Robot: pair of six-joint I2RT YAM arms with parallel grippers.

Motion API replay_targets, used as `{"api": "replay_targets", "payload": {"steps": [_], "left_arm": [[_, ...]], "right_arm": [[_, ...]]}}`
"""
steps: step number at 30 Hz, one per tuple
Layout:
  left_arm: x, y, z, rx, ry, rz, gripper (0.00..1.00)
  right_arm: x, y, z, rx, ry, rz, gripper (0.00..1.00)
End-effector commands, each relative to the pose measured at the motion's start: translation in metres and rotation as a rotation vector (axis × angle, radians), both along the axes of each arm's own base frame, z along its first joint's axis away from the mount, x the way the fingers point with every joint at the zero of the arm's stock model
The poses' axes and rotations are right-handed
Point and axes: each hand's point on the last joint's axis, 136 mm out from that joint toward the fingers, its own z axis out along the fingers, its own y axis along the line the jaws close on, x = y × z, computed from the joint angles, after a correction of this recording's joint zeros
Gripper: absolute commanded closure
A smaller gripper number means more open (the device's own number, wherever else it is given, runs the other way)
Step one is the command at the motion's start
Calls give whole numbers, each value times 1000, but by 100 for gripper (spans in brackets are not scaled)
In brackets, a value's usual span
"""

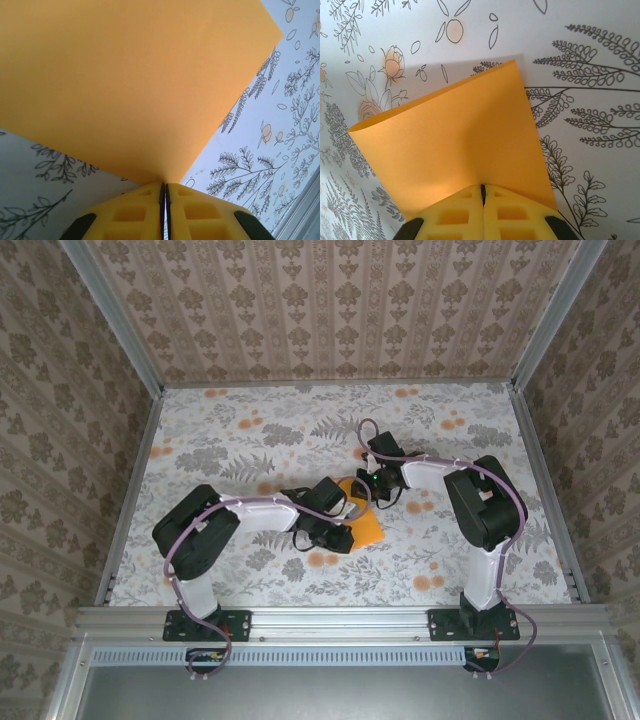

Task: Fold a paper plane with a square sheet of paper (fold left side to right side)
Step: First fold the square sheet of paper in half at the center of the table.

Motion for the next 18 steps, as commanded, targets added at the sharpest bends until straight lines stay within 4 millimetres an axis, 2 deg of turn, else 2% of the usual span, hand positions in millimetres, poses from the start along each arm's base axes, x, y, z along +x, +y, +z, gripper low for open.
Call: {"api": "replay_targets", "payload": {"steps": [1, 5, 9, 14, 18], "left_arm": [[-14, 8, 1, 26, 29, -9, 87], [-13, 7, 7, 10, 16, -10, 88], [-1, 11, 27, -56, -12, 21, 88], [43, 33, 61, -190, -34, 157, 87], [82, 46, 71, -217, -52, 236, 87]], "right_arm": [[-16, -28, -43, -146, 102, -49, 97], [-17, -29, -44, -149, 105, -52, 97], [-16, -33, -38, -141, 86, -80, 97], [-14, -40, -30, -108, 65, -137, 97], [-15, -42, -30, -96, 58, -162, 97]]}}
